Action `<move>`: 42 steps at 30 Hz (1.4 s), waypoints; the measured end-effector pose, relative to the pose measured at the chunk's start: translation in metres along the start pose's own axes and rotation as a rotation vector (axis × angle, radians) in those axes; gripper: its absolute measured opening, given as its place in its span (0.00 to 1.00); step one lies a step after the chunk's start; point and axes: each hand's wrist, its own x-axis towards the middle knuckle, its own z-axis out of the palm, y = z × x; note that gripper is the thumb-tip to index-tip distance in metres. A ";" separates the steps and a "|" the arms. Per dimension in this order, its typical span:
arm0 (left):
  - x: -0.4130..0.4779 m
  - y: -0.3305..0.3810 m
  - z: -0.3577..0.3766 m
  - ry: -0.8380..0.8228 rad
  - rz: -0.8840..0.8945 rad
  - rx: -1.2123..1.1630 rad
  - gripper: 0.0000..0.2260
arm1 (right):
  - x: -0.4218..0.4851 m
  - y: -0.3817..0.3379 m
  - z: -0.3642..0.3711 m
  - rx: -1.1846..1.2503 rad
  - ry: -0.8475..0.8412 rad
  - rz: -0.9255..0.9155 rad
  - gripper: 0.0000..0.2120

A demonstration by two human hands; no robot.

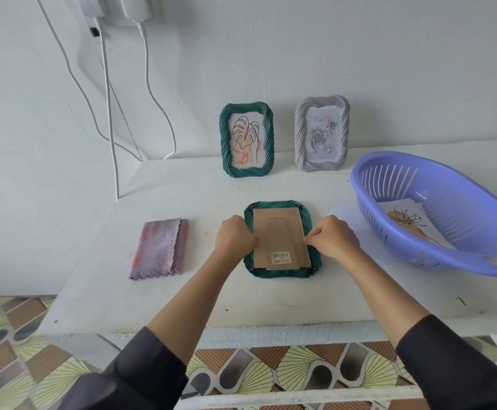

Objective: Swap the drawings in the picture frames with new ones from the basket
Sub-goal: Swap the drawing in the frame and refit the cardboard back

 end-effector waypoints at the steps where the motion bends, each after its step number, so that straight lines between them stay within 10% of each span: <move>1: -0.001 -0.001 0.000 -0.011 -0.007 -0.002 0.05 | -0.002 -0.001 0.001 -0.009 -0.024 0.004 0.09; 21: -0.014 -0.004 -0.006 -0.113 0.069 -0.004 0.03 | -0.022 -0.002 0.009 -0.008 0.050 0.005 0.11; 42: -0.032 -0.024 -0.023 -0.235 0.558 0.277 0.09 | -0.027 0.024 -0.009 -0.242 -0.148 -0.476 0.13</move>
